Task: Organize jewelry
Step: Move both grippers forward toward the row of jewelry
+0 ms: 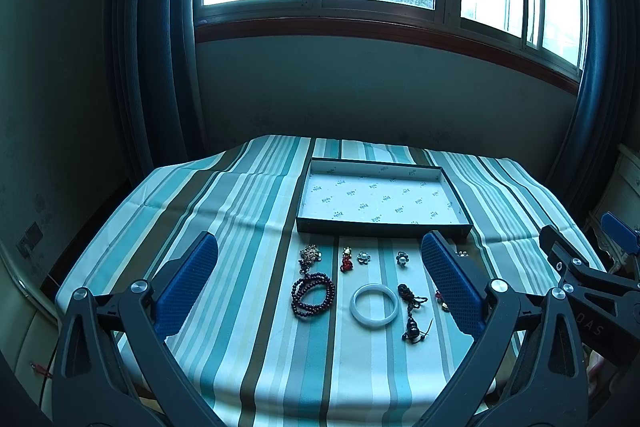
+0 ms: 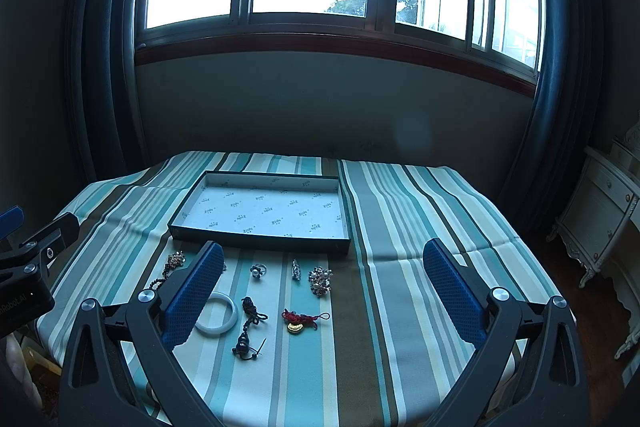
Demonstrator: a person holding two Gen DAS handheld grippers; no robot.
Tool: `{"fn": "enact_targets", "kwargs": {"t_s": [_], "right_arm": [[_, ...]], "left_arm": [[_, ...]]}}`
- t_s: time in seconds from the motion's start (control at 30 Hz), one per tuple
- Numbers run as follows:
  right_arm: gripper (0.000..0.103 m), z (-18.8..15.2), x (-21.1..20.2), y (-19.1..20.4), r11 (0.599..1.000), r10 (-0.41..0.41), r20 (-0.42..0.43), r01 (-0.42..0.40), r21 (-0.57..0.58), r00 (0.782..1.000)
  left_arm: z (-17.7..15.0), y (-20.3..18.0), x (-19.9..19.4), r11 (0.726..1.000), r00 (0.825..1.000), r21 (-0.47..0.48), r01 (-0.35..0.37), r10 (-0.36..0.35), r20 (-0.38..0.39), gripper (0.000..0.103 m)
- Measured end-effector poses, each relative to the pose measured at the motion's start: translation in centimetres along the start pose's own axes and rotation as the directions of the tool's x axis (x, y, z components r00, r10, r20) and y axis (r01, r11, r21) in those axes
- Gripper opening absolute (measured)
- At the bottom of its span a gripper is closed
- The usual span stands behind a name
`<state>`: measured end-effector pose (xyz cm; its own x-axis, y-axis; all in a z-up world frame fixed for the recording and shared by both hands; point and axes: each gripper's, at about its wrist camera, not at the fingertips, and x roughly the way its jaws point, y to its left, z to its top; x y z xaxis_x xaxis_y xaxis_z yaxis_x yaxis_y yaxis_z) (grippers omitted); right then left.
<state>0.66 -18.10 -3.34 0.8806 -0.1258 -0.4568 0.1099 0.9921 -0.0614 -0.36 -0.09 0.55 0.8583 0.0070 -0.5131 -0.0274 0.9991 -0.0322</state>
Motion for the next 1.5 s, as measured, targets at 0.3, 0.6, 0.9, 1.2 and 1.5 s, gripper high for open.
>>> {"fn": "enact_targets", "kwargs": {"t_s": [0.3,0.6,0.9,1.2,1.5], "right_arm": [[0.099,-0.1,0.0,0.2,1.0,0.0,-0.001,0.0,-0.001,1.0],[0.099,-0.1,0.0,0.2,1.0,0.0,0.0,0.0,-0.002,1.0],[0.099,0.1,0.0,0.4,1.0,0.001,-0.004,-0.001,-0.005,1.0],[0.099,-1.7,2.5,-0.1,1.0,0.001,-0.062,-0.002,-0.015,0.998],[0.099,-5.4,8.5,-0.1,0.999,0.02,-0.237,-0.027,-0.025,0.971]], "left_arm": [[0.0,0.0,0.0,1.0,1.0,0.001,-0.001,0.001,0.0,0.101],[-0.1,0.0,0.1,1.0,1.0,0.002,0.001,-0.001,-0.001,0.101],[-0.2,0.0,0.2,1.0,1.0,0.002,0.0,0.0,-0.002,0.101],[-1.7,1.0,1.9,1.0,0.999,0.006,-0.008,0.008,-0.042,0.101],[-4.4,1.8,7.8,0.999,0.981,0.041,-0.018,0.026,-0.193,0.101]]}}
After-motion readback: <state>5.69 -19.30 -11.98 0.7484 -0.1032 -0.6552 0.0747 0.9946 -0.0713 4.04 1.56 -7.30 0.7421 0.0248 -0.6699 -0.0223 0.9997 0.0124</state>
